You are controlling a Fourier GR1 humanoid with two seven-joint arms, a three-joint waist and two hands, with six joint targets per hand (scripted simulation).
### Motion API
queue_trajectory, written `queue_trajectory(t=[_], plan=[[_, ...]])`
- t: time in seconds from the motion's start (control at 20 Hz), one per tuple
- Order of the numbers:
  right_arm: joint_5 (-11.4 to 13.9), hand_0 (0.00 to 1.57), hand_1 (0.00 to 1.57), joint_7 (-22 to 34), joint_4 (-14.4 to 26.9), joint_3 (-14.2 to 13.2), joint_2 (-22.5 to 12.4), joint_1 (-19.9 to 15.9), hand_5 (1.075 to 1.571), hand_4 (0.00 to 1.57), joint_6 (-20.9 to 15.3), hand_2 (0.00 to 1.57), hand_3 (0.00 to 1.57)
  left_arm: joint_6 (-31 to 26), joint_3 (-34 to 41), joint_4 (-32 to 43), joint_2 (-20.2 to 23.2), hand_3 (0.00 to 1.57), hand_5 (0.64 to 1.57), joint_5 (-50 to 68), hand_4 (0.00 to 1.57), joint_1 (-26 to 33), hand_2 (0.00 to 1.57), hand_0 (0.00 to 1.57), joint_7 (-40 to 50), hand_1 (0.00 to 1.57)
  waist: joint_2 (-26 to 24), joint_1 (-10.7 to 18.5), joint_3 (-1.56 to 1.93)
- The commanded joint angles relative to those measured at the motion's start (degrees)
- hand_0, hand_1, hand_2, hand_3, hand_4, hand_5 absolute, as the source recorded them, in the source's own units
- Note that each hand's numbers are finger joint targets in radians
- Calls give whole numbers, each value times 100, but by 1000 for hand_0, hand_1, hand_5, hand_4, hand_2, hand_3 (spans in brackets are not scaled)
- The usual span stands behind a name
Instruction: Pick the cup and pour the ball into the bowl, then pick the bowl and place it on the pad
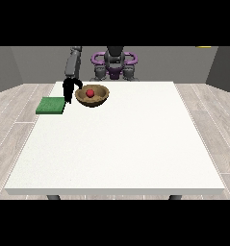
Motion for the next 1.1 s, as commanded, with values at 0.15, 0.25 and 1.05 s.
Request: queue_trajectory(t=[0.15, 0.25, 1.05], plan=[[126, 0, 0, -611, 969, 12, -147, -472, 1552, 509, 18, 0, 0, -16, 133, -316, 255, 0, 1533, 255, 1019, 257, 0, 0, 50, 0, 246, -133, 2], [52, 0, 0, -989, 933, -56, -223, -506, 1548, 476, 264, 0, 0, -391, 466, -19, 707, 0, 1536, 494, 1017, 79, 0, 0, -163, 0, 684, -165, 2], [108, 878, 878, -779, 1527, -210, 83, -389, 1514, 608, -1005, 580, 0, -478, 456, -443, 667, 0, 1535, 785, 1018, 450, 0, 0, -137, 0, 712, 129, 4]])
